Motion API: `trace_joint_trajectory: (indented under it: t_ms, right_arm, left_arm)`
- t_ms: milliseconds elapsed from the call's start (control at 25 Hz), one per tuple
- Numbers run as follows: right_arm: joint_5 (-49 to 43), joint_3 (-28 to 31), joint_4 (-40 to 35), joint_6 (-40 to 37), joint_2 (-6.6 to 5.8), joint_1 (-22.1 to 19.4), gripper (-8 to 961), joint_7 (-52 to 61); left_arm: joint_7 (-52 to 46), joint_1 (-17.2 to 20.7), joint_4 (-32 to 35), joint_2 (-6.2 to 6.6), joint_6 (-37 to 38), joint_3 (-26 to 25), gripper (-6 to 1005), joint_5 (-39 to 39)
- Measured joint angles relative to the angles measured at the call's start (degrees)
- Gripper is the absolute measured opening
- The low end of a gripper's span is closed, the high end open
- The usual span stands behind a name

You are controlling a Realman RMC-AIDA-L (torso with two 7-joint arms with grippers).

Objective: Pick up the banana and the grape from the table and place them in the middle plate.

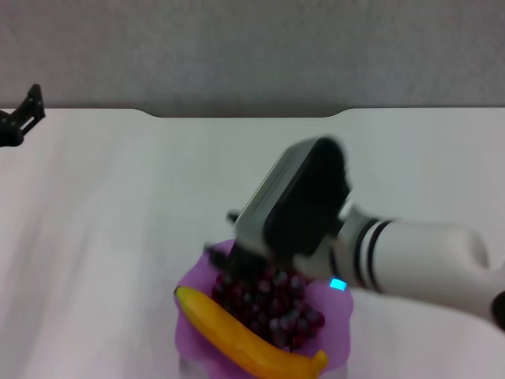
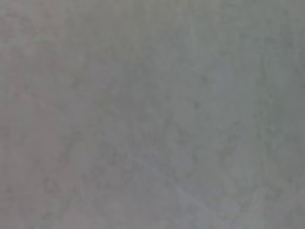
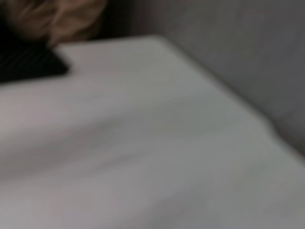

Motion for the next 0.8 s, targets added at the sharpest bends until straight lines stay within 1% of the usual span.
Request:
trace_joint_trajectory:
  t_ms: [160, 360, 560, 680, 800]
  right_arm:
    - [-1.5, 5.5, -1.1, -4.9, -0.01, -3.4, 569, -0.3]
    - [-1.7, 13.3, -3.2, -12.4, -0.02, -10.1, 570, -0.4]
    - [-1.7, 18.4, -6.2, -22.1, 0.02, -18.6, 570, -0.4]
    - [-1.6, 20.6, -6.9, -26.8, 0.13, -22.8, 570, -0.4]
    - [-1.6, 23.1, -7.1, -29.4, 0.17, -25.7, 569, -0.4]
  left_arm:
    - [0.1, -0.2, -0.2, 0.06, 0.0, 1.3, 877, 0.0]
    - [0.1, -0.2, -0.3, 0.06, -1.3, 2.7, 877, 0.0]
    - [0.5, 0.7, -0.3, 0.04, -4.1, 3.4, 877, 0.0]
    - [0.5, 1.6, -0.3, 0.04, -5.9, 3.5, 877, 0.0]
    - [0.5, 2.3, -0.3, 0.04, -7.0, 3.8, 877, 0.0]
